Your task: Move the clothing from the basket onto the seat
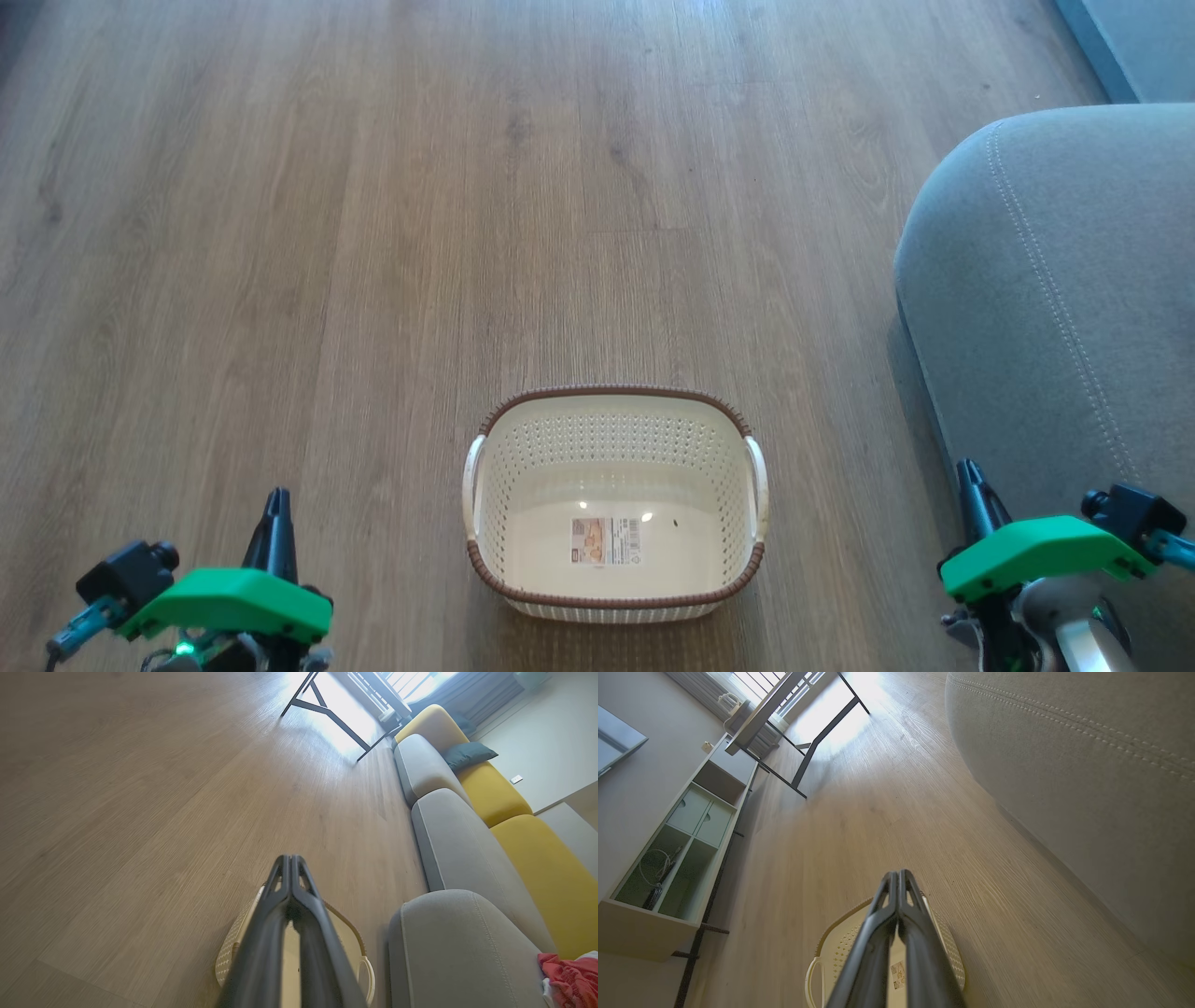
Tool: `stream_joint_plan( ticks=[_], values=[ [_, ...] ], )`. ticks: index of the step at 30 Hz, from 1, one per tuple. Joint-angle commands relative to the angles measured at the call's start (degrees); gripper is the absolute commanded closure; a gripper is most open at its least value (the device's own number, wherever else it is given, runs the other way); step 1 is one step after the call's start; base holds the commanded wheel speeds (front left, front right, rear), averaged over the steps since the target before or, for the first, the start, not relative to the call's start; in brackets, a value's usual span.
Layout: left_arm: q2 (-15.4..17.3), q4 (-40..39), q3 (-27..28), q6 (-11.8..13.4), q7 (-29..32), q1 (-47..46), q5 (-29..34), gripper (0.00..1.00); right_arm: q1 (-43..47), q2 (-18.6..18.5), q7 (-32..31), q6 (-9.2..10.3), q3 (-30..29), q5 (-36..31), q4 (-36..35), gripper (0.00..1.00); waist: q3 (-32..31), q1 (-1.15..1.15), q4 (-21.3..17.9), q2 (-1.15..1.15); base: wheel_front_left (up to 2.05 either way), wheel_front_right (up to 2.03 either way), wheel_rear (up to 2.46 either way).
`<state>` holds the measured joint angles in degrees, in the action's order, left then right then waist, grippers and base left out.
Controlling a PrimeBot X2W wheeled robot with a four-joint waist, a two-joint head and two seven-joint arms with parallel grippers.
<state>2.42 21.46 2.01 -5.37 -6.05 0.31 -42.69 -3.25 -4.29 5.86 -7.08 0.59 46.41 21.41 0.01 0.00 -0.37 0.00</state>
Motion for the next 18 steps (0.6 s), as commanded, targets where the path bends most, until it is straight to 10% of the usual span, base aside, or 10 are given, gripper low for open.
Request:
stream_joint_plan(
  ticks=[1, 18],
  values=[
    [0.27, -2.23, 1.12, -0.39, 0.19, -3.21, -1.35, 1.0, -2.69, -0.29, -0.29, -0.18, -0.09, 1.36, -2.2, 1.0, 0.0, 0.0, 0.0, 0.0, 0.0, 0.0, 0.0],
    [0.32, -3.43, 1.91, -0.8, 3.07, -3.98, -12.54, 1.0, -2.75, 0.1, -3.11, -0.23, -1.73, 11.67, -3.41, 1.0, 0.04, 0.0, 0.09, 0.0, 0.0, 0.0, 0.0]
  ],
)
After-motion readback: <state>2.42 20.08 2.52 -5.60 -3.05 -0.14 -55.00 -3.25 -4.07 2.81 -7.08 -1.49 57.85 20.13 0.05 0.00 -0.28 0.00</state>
